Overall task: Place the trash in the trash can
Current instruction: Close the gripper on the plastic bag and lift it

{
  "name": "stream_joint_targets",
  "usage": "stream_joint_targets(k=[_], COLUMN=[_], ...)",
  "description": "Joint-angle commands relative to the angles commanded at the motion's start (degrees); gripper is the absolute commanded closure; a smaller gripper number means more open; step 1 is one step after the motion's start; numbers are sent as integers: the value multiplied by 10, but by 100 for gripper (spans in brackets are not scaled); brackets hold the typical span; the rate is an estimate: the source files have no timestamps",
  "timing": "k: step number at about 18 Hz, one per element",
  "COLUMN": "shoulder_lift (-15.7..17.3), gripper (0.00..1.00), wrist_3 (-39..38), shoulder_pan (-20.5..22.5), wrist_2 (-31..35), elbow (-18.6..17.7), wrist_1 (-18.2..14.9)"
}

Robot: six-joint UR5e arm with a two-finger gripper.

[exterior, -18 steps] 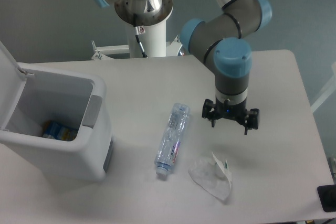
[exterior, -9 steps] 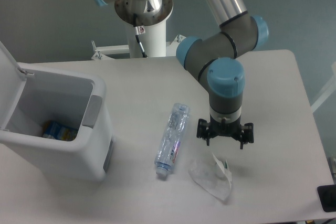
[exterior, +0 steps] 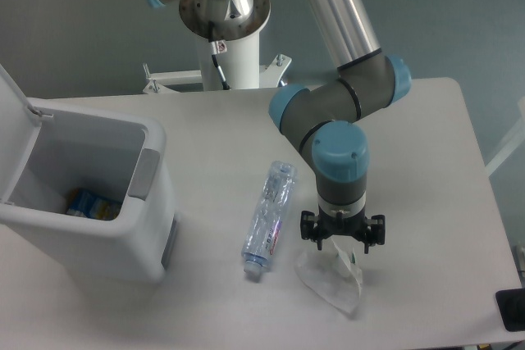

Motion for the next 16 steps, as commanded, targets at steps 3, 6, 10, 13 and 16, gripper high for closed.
stream_joint_targets(k=[3,6,10,13,16], shoulder_lift=[2,3,1,2,4], gripper=[100,100,100,100,100], wrist_3=[-4,-7,-79,-122,-162], shoulder_pan=[0,0,-1,1,6], wrist_2=[-4,-6,-10,-58,-93], elbow=[2,4,31,46,61], wrist_1=[1,1,2,1,1])
